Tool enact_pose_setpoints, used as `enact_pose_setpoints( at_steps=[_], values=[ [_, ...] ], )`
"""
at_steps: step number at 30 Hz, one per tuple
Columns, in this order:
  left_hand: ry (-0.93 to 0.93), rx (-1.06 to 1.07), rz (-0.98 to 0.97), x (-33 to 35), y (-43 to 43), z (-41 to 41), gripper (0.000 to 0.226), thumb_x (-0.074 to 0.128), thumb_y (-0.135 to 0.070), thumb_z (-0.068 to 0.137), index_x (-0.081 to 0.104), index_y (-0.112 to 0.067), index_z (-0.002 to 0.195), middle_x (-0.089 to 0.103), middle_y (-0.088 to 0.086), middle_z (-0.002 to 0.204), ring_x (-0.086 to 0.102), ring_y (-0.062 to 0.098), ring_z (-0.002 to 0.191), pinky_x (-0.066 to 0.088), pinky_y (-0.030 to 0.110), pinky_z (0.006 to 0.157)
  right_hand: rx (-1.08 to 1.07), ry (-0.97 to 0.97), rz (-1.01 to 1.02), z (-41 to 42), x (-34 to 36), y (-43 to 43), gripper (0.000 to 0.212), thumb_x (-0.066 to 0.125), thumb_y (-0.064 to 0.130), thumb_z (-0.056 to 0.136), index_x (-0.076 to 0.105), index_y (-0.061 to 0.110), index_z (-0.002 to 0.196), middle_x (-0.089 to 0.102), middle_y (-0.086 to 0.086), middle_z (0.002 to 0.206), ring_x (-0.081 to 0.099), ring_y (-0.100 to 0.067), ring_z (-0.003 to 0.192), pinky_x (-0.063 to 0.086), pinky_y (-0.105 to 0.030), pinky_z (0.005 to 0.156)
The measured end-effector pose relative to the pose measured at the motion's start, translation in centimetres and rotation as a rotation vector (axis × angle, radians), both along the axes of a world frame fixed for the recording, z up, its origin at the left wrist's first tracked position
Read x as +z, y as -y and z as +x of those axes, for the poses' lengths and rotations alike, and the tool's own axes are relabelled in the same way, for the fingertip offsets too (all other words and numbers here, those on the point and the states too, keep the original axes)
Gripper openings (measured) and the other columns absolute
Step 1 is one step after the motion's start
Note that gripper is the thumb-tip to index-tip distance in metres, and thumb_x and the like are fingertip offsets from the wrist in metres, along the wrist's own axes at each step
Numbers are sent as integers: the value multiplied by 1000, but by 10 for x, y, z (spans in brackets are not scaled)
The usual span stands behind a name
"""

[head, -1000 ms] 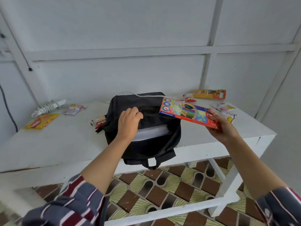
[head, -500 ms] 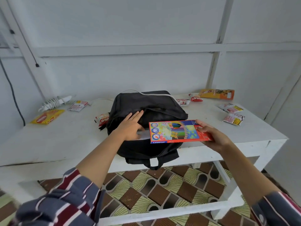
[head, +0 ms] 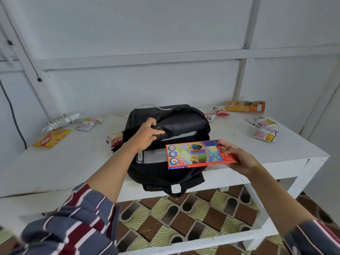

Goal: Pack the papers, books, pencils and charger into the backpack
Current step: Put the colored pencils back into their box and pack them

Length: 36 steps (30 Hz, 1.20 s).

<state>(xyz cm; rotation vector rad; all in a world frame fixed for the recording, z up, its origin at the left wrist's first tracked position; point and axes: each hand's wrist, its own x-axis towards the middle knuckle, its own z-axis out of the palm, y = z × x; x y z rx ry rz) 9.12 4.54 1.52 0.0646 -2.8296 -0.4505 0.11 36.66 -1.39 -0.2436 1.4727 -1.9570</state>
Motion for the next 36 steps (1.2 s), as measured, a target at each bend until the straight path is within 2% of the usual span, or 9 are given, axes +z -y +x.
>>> enact_pose_setpoints(
  at_steps=[2,4,6,9,11,15,17,25,36],
  values=[
    [-31,-2,-94,1,-1,-1,51,51,11,87,57,-19,127,37,6,123,49,23,99,37,29,92,-13,-1,-8,0,0,2,30,55,5,83,61,22,107,59,-9,108,57,-20,89,57,-21,59],
    [-39,52,-161,4,-6,2,63,43,17,85,50,-24,132,41,7,128,52,26,101,23,47,111,-11,5,-13,1,0,5,31,53,5,83,60,22,108,59,-9,109,57,-20,89,56,-21,58],
    [-31,98,-254,6,-11,4,66,39,17,83,45,-25,134,46,8,131,45,29,119,5,50,115,-3,3,-4,1,-1,7,36,57,8,77,61,22,110,58,-9,112,56,-20,91,56,-22,59],
    [43,48,-337,1,-17,3,54,39,1,92,38,-31,135,48,6,137,36,26,132,9,50,114,-20,-9,29,0,-1,8,31,55,7,84,61,23,109,57,-9,113,56,-21,93,56,-22,63],
    [141,4,-311,-4,-15,5,46,37,-10,96,36,-33,136,38,11,145,29,30,138,14,49,113,-37,-11,39,-1,1,8,28,54,6,86,62,24,106,57,-9,114,55,-21,95,56,-22,63],
    [249,-6,-321,-9,-12,7,49,36,10,88,50,-25,119,8,13,157,4,32,145,9,47,116,-75,19,27,-2,3,9,27,52,4,88,63,23,103,58,-8,110,56,-19,92,56,-20,59],
    [278,21,-314,-8,-14,7,55,37,8,91,51,-28,130,3,9,158,0,29,145,6,50,115,-95,30,23,0,3,12,28,53,3,88,62,21,106,58,-8,109,56,-19,91,56,-20,58],
    [137,152,-119,23,-11,-3,39,42,-28,96,46,-40,134,24,-3,153,24,20,139,10,57,113,-243,11,-33,18,-2,21,34,55,4,87,56,17,118,56,-7,111,57,-19,93,58,-23,63],
    [55,143,229,54,-16,-7,42,44,-39,84,61,-32,122,39,-8,143,40,15,129,23,44,111,-627,105,-317,55,17,79,30,64,0,84,64,11,112,63,0,96,63,-13,82,58,-27,65]
  ],
)
